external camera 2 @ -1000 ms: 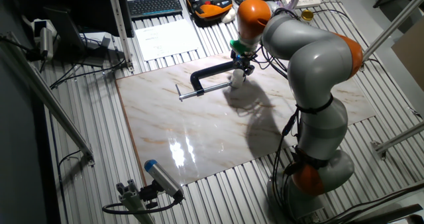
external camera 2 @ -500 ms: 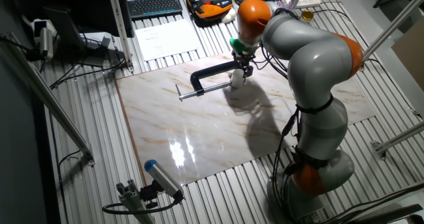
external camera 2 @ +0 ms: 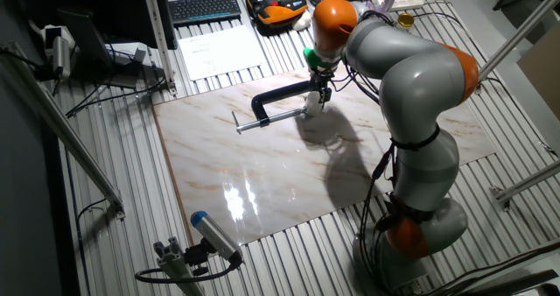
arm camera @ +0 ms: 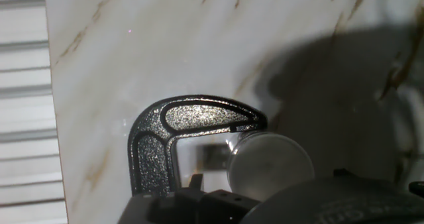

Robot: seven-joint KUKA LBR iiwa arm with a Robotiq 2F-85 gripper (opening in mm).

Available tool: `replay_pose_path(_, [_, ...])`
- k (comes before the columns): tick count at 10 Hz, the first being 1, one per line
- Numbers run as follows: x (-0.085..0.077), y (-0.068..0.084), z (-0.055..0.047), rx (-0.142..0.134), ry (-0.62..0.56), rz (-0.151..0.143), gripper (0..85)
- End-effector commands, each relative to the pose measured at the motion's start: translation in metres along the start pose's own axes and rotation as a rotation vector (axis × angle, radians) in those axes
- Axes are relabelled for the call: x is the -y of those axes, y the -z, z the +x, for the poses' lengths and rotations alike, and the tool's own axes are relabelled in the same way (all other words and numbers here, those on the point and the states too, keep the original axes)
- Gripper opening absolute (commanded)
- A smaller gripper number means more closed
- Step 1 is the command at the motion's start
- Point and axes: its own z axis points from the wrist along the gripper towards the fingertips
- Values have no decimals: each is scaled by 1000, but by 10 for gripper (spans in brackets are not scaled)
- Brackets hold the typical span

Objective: Unscrew the lid from the jar

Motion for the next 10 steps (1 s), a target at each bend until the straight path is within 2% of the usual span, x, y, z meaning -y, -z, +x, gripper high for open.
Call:
replay_pose_path(1, [0,0,0,-6,-155,-2,850])
replay_pose_path(3, [-1,0,0,-21,-155,-20,850])
replay_pose_path(10, [3,-9,-1,-28,-152,-22,850])
